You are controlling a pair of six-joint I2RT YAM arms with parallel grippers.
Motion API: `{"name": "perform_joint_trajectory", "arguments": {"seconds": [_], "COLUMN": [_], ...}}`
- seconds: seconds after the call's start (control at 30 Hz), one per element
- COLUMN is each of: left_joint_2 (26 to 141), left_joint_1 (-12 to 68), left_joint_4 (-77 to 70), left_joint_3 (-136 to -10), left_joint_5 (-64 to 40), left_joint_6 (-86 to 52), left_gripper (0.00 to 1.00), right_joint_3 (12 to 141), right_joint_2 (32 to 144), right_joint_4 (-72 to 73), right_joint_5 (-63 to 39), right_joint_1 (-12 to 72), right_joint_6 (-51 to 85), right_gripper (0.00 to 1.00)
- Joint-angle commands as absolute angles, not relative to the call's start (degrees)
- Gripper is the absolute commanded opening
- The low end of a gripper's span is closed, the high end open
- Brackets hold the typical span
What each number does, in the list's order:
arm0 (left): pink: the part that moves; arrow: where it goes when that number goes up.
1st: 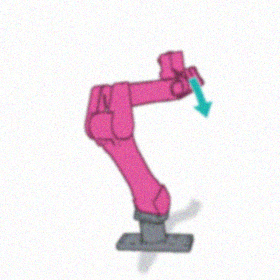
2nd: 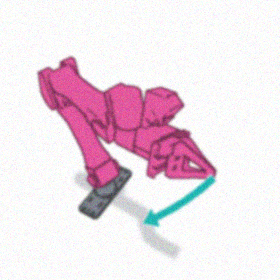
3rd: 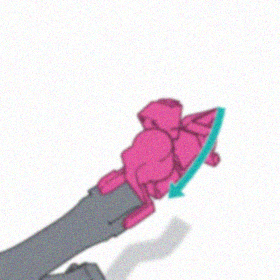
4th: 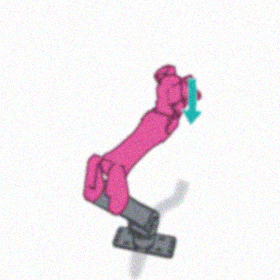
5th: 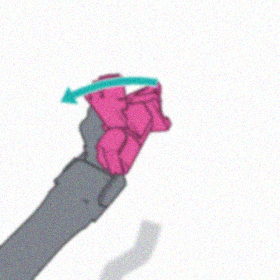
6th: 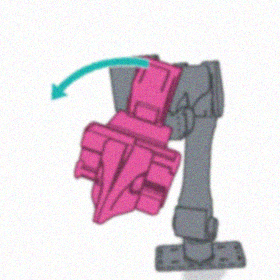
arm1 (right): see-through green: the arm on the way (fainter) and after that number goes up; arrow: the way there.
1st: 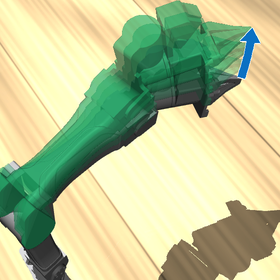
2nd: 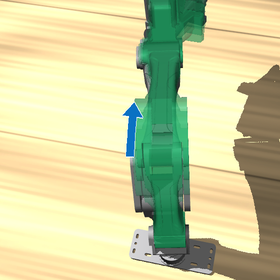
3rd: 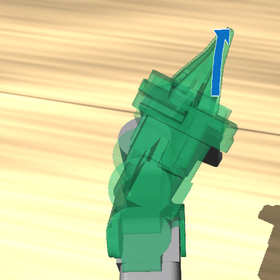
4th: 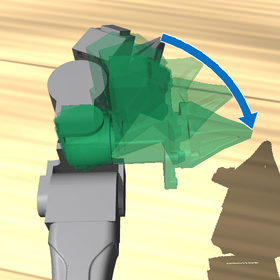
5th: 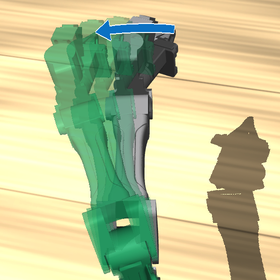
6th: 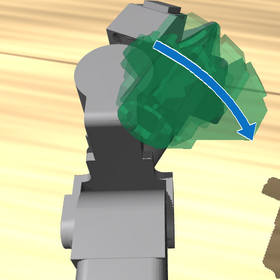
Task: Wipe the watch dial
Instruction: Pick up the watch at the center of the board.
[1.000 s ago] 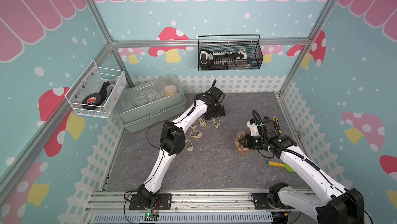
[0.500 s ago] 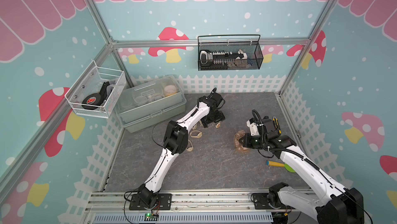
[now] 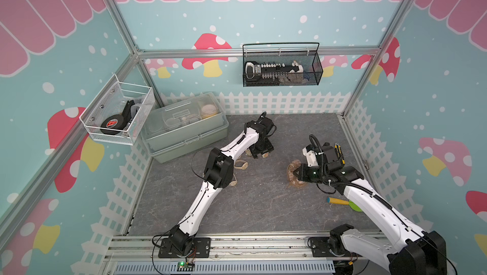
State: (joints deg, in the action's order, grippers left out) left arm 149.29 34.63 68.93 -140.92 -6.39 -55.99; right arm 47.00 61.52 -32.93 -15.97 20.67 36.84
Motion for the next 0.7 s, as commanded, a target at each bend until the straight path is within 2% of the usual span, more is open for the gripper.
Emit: {"name": "perform_joint_trajectory", "arguments": {"seconds": [0.0,0.17,0.37,0.57,0.67], "left_joint_2": [151.00,152.28,154.19,155.23,155.39], "left_joint_1": [34.87,34.39,33.60,33.57,33.49], "left_joint_4": [70.23,70.07,69.62,69.61,69.29], "left_joint_3": [-142.52,-144.59,-145.96,-146.50,-145.98], "left_joint_5": [-4.20,-3.07,-2.98,-2.84,-2.50], "left_joint_6": [-55.72,-55.02,-54.85,-53.76,-53.31], "left_gripper": [0.67,0.73,0.75,0.66,0.55], "right_joint_3": [47.56,47.94,48.44,48.43,48.47], "right_joint_2": [60.64,60.64,60.89,61.00,61.08], "right_joint_4": [-32.39,-33.01,-33.57,-33.78,-33.71], "right_joint_5": [-15.37,-15.30,-15.38,-15.36,-15.38], "right_joint_1": [20.39,20.35,20.21,20.04,19.95], "right_joint_6": [35.97,35.34,34.65,34.45,34.45], "right_gripper": [0.00,0.00,0.00,0.00,0.00]}}
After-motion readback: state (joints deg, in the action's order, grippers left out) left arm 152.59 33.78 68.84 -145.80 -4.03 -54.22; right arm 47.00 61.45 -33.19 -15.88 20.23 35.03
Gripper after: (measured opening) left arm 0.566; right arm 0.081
